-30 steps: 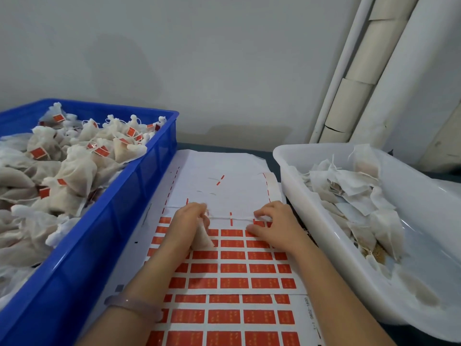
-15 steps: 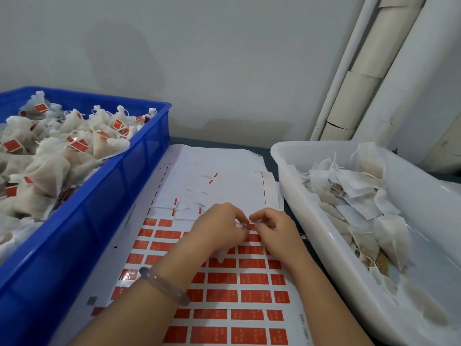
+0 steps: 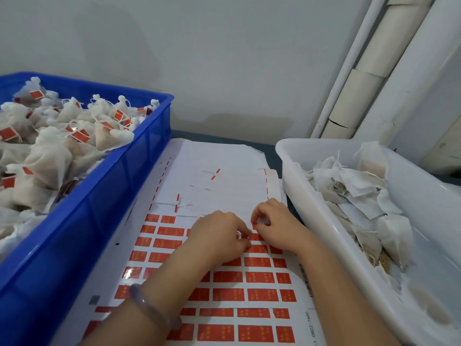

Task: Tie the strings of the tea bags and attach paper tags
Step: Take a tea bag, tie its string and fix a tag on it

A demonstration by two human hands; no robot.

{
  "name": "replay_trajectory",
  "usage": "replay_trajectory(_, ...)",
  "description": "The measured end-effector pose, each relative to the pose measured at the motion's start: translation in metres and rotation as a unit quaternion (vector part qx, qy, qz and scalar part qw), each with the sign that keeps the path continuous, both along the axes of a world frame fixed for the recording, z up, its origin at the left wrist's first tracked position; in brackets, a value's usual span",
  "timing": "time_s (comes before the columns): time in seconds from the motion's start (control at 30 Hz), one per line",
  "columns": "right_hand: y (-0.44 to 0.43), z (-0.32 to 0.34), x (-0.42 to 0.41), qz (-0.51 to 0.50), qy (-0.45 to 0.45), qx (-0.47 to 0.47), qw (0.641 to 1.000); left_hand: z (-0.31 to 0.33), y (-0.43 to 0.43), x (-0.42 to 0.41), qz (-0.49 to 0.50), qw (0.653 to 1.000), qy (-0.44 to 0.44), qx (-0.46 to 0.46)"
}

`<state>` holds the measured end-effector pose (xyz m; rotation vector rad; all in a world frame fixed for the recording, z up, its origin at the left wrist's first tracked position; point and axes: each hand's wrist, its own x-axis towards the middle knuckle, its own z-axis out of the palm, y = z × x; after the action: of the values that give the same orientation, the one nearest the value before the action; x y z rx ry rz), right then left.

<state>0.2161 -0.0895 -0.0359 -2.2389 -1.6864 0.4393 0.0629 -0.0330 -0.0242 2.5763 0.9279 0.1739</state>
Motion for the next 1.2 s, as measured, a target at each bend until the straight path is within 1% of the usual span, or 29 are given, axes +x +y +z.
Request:
replay_trajectory(0.07,0.001,0.001,0.000,0.005,-0.008,-0.009,1.000,0.000,0.001,0.000,0.001,1.000,-0.003,-0.004)
replay_trajectory(0.2,-0.002,0.003,0.001,0.007,0.017,-0.006,1.000,0.000,0.001,0.000,0.002,1.000,-0.005,-0.008)
replay_trajectory(0.43,-0.002,0.007,-0.001,0.020,-0.001,-0.007,1.000,-0.002,0.002,0.000,0.000,1.000,-0.007,-0.018)
replay_trajectory(0.57,-0.006,0.008,0.001,0.008,0.043,0.003,0.999,-0.002,0.003,0.000,0.002,1.000,-0.012,-0.017)
replay_trajectory(0.63,-0.008,0.006,0.001,0.013,0.039,0.006,0.999,-0.003,0.004,0.000,0.003,1.000,-0.012,-0.021)
replay_trajectory(0.73,-0.009,0.006,0.000,0.009,0.022,0.038,0.999,-0.004,0.004,0.001,0.001,1.000,-0.014,-0.024)
replay_trajectory(0.8,-0.012,0.006,0.000,0.007,0.029,0.059,0.998,-0.005,0.005,0.001,0.000,1.000,-0.016,-0.025)
replay_trajectory(0.97,-0.015,0.008,-0.001,-0.013,0.062,0.074,0.995,-0.006,0.005,0.000,0.001,1.000,-0.019,-0.019)
replay_trajectory(1.03,-0.016,0.007,-0.002,-0.046,0.069,0.097,0.992,-0.006,0.003,0.001,0.002,1.000,-0.018,-0.017)
replay_trajectory(1.1,-0.019,0.006,-0.005,-0.100,0.072,0.141,0.982,-0.005,0.002,0.001,0.004,1.000,-0.017,-0.015)
replay_trajectory(1.2,-0.020,0.011,-0.013,-0.170,0.089,0.249,0.949,-0.005,0.002,0.001,0.005,1.000,-0.020,-0.021)
